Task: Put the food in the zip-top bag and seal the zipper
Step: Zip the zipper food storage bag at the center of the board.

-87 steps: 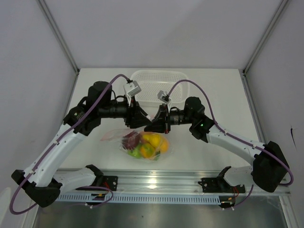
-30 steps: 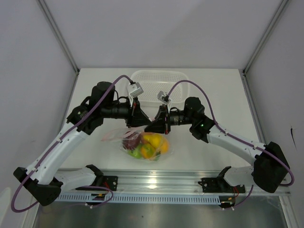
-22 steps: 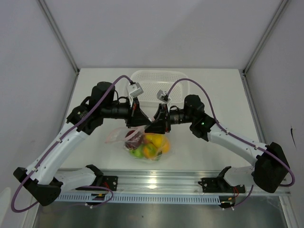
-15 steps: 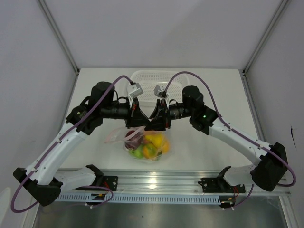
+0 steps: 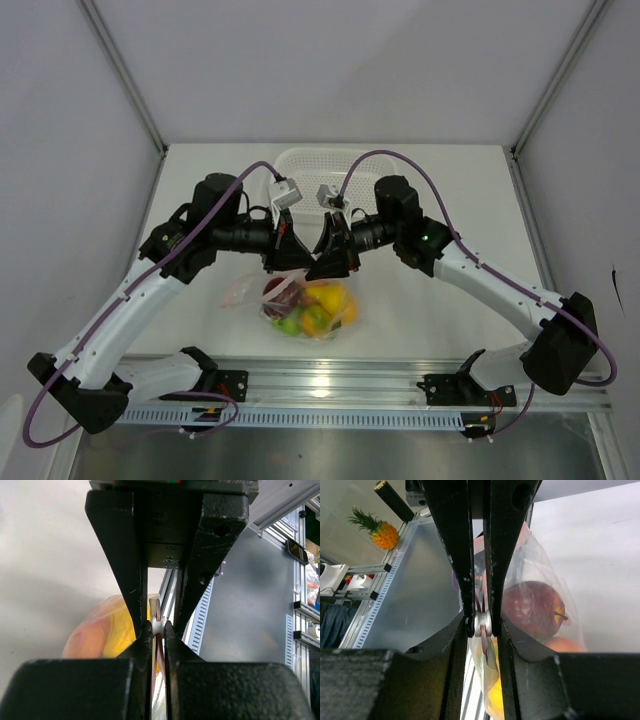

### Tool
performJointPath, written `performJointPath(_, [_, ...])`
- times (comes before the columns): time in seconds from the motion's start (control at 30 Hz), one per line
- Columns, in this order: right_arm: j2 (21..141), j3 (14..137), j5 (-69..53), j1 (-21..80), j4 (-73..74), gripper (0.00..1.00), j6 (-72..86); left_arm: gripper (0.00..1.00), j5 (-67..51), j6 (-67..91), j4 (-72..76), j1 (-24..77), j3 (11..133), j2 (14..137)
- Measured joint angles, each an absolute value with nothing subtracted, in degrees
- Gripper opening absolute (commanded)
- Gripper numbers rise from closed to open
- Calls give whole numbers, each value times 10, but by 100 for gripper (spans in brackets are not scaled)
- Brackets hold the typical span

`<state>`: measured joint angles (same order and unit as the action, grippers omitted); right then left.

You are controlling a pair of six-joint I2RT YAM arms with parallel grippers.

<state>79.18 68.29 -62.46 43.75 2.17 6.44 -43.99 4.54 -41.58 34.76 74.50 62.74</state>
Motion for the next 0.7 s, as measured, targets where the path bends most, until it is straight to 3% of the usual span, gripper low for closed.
performJointPath(0.33, [792,651,-637,436,38,38,67,1,-438,45,-414,345,748,627])
performJointPath(0.7, [792,647,-641,436,10,26,88,1,-439,45,-415,345,748,627])
